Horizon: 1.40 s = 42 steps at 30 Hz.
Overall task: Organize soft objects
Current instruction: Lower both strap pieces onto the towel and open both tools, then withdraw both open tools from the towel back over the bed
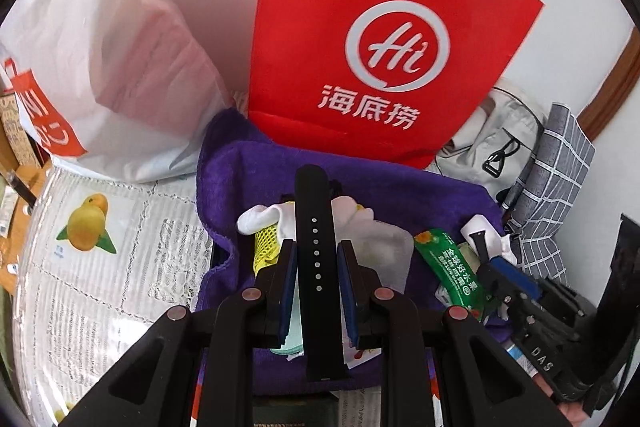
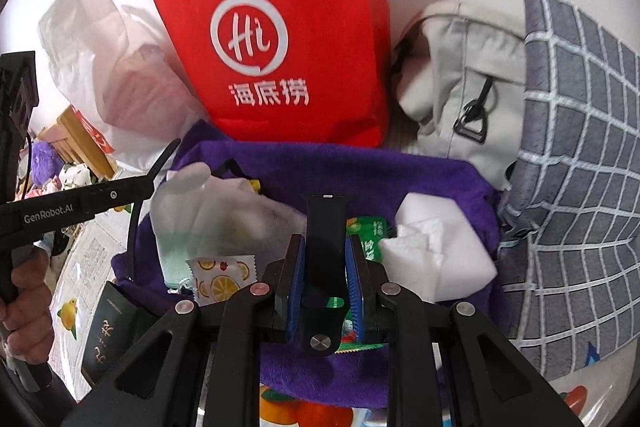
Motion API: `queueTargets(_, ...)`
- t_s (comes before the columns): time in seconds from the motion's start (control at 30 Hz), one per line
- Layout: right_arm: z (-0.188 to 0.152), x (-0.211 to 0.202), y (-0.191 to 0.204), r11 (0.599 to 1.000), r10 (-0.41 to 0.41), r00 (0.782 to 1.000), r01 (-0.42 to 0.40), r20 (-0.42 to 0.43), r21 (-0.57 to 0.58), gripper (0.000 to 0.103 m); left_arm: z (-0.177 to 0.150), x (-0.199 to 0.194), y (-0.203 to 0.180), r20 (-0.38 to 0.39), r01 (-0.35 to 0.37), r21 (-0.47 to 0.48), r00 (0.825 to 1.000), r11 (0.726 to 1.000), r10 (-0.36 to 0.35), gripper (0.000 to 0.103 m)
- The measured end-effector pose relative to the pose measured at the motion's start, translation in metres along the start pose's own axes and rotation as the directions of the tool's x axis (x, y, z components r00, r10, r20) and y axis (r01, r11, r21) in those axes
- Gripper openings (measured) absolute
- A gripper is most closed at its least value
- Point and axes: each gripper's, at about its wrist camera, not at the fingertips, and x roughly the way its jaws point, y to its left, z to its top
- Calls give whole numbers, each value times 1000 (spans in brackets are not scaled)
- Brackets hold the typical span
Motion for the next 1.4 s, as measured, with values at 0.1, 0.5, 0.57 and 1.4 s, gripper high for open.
queueTargets(0.1, -2, 10, -1, 1000, 4, 1000, -4, -18, 20, 21, 0, 6, 2, -21, 31, -18, 999, 999, -32, 20)
queueTargets(0.5, -12, 46, -9, 997, 20, 988, -9, -152, 79, 21, -5, 33, -7, -80, 21, -22, 997, 1000, -23, 20)
queueTargets(0.57, -11, 44, -8, 997, 19, 988, -8, -150, 75, 21, -6, 36, -6, -91, 20, -29, 996, 999, -23, 20)
queueTargets(1.4, -9, -70, 3, 998, -64, 997, 65, -46, 21, 70, -29, -31, -23, -55, -17, 18, 998, 1000, 18, 55)
